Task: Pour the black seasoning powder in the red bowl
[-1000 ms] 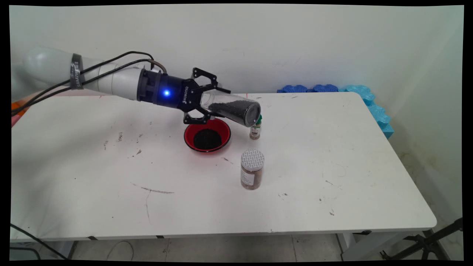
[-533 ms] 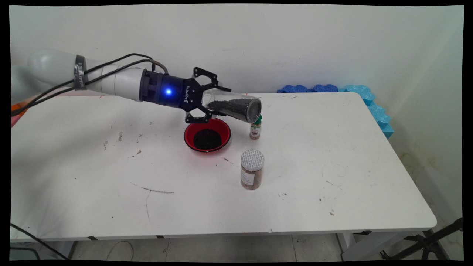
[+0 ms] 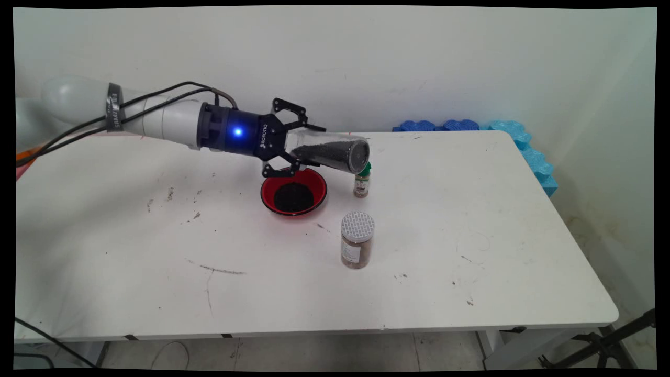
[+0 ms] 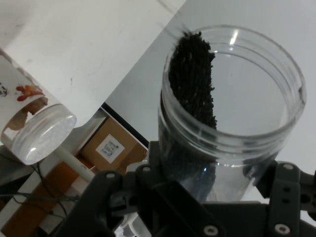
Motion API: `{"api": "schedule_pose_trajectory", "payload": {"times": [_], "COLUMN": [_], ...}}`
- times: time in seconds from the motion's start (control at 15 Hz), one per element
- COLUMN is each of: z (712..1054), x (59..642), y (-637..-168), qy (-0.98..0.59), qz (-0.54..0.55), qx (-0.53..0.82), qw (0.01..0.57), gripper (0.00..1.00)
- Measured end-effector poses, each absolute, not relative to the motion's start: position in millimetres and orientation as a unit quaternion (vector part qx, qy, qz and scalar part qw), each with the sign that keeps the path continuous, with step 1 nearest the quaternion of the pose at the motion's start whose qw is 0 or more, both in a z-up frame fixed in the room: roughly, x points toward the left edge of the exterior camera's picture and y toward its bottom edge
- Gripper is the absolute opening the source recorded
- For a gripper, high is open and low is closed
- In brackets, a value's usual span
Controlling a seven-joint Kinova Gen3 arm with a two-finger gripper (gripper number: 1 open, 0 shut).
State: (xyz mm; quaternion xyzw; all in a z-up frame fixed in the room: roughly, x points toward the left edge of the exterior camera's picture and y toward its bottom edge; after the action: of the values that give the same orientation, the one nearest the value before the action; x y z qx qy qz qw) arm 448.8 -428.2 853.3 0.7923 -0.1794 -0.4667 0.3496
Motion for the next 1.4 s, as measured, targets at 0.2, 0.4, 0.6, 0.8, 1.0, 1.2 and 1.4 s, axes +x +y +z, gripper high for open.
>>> {"api": "schedule_pose_trajectory", "payload": {"times": [0.2,0.4,0.6,0.8,1.0,1.2,1.4], "z": [850.0,847.7,846.1,845.3,844.5,843.8,843.4], "x": [450.6,451.7,452.6,452.8,452.5,452.4,452.3], "y": [-426.8,-426.3,-425.9,-425.0,-423.2,-422.4,-422.1], "qy": [-0.17,-0.159,-0.146,-0.139,-0.133,-0.13,-0.128], "qz": [-0.471,-0.477,-0.485,-0.49,-0.495,-0.498,-0.5], "qx": [0.794,0.794,0.794,0.794,0.793,0.793,0.792], "qw": [0.345,0.341,0.336,0.333,0.329,0.327,0.326], "gripper": [0.0,0.0,0.0,0.0,0.0,0.0,0.0]}}
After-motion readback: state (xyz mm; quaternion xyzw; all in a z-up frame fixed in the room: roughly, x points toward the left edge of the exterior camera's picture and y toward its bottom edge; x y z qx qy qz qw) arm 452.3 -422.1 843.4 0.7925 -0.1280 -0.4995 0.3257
